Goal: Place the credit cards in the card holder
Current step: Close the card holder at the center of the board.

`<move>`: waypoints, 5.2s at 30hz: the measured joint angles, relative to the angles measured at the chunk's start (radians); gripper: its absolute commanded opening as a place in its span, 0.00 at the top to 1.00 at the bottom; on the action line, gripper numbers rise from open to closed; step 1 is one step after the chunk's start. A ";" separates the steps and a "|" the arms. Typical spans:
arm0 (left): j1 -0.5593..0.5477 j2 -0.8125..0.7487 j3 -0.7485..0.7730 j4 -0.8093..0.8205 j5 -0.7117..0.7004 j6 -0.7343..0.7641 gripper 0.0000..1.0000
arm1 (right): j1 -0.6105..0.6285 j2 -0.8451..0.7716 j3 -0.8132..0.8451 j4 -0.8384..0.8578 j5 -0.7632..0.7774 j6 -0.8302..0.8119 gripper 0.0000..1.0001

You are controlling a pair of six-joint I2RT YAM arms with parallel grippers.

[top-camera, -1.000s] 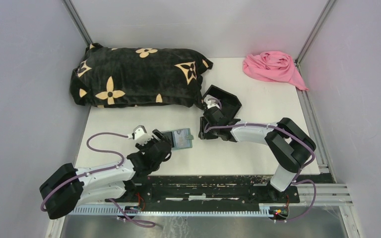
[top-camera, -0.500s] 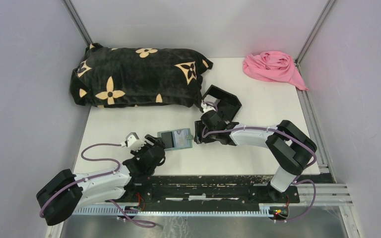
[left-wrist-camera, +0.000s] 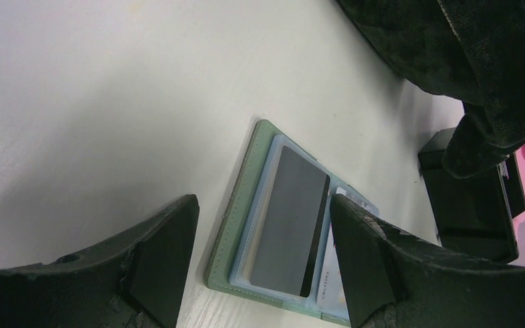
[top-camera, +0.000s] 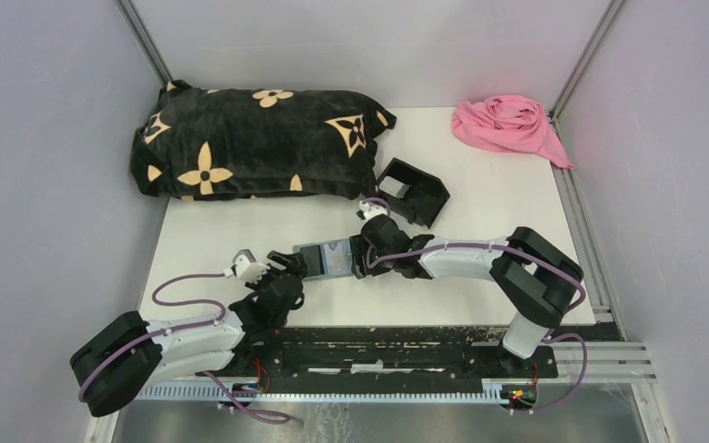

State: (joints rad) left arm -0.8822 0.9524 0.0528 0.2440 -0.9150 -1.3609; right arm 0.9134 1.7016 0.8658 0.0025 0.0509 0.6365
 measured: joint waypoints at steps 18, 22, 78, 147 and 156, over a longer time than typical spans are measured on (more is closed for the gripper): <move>0.004 0.055 -0.008 0.095 0.008 0.001 0.22 | 0.116 0.136 0.242 -0.251 0.303 -0.153 0.36; 0.006 0.056 -0.009 0.101 0.009 0.001 0.22 | 0.120 0.138 0.274 -0.273 0.326 -0.172 0.36; 0.008 0.234 -0.002 0.311 0.002 0.000 0.22 | 0.070 0.327 0.531 -0.303 0.385 -0.426 0.52; 0.023 0.308 0.096 0.564 0.166 0.166 0.21 | -0.012 0.269 0.386 -0.235 0.298 -0.298 0.99; 0.023 0.397 0.129 0.675 0.229 0.165 0.21 | -0.012 0.260 0.370 -0.225 0.298 -0.275 0.99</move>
State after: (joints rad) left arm -0.8597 1.3491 0.1814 0.9188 -0.6865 -1.1961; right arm 0.9016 1.9617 1.2358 -0.2222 0.3485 0.3611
